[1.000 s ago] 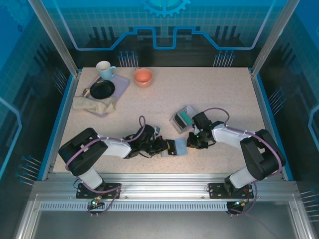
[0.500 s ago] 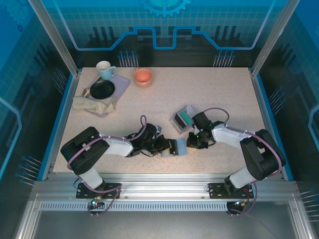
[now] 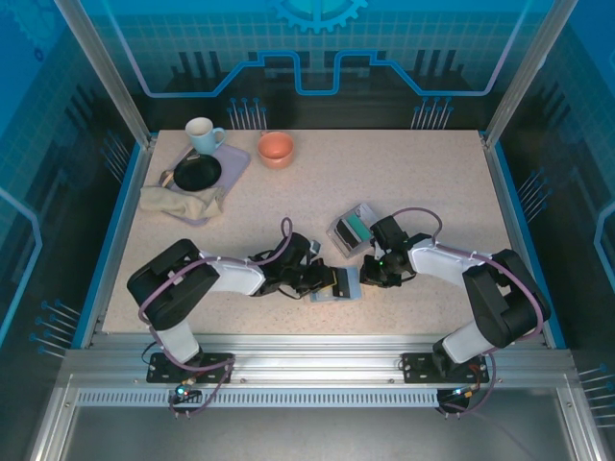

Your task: Put the credit cards into the card holder

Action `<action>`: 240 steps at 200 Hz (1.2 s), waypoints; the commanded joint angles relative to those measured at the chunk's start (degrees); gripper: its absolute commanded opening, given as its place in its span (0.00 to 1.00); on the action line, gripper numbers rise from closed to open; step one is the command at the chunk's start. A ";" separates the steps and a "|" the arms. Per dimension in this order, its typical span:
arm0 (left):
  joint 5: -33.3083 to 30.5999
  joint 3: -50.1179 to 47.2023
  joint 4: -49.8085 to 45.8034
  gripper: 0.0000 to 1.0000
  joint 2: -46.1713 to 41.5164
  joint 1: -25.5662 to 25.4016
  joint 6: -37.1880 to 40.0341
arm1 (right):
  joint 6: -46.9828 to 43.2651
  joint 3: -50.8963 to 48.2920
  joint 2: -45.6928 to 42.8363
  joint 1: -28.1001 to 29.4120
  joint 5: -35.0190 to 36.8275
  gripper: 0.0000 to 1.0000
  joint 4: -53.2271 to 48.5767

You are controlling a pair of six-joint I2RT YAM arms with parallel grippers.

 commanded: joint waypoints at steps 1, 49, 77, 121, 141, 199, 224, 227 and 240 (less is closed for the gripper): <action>3.08 2.16 -3.58 0.12 1.59 -0.93 2.35 | 0.53 -1.50 3.40 2.70 -2.89 0.17 0.72; 2.85 5.21 -6.25 0.26 2.75 -1.16 3.14 | 0.79 -1.75 2.45 2.72 -3.09 0.17 0.38; -0.84 4.59 -11.61 0.34 -0.22 -1.39 4.34 | 0.79 -1.43 1.75 2.75 -1.90 0.17 -0.63; -3.02 4.98 -16.94 0.29 -2.74 -1.43 6.37 | 0.70 -1.19 1.79 2.79 -1.53 0.18 -0.73; -2.73 5.93 -17.30 0.19 -2.13 -1.61 7.11 | 0.79 -1.41 1.81 2.79 -1.66 0.18 -0.51; -1.84 9.93 -17.14 0.09 1.83 -2.84 7.15 | 0.79 -1.70 1.86 2.88 -2.10 0.18 -0.16; -1.49 10.79 -17.14 0.09 2.90 -3.04 7.29 | 1.05 -1.90 1.73 2.96 -2.14 0.18 0.10; -1.38 10.87 -17.05 0.10 3.06 -3.05 7.32 | 1.05 -1.87 1.73 2.98 -2.11 0.18 0.11; -1.07 11.23 -17.06 0.11 3.43 -3.06 7.54 | 1.14 -2.04 1.64 3.03 -2.10 0.18 0.19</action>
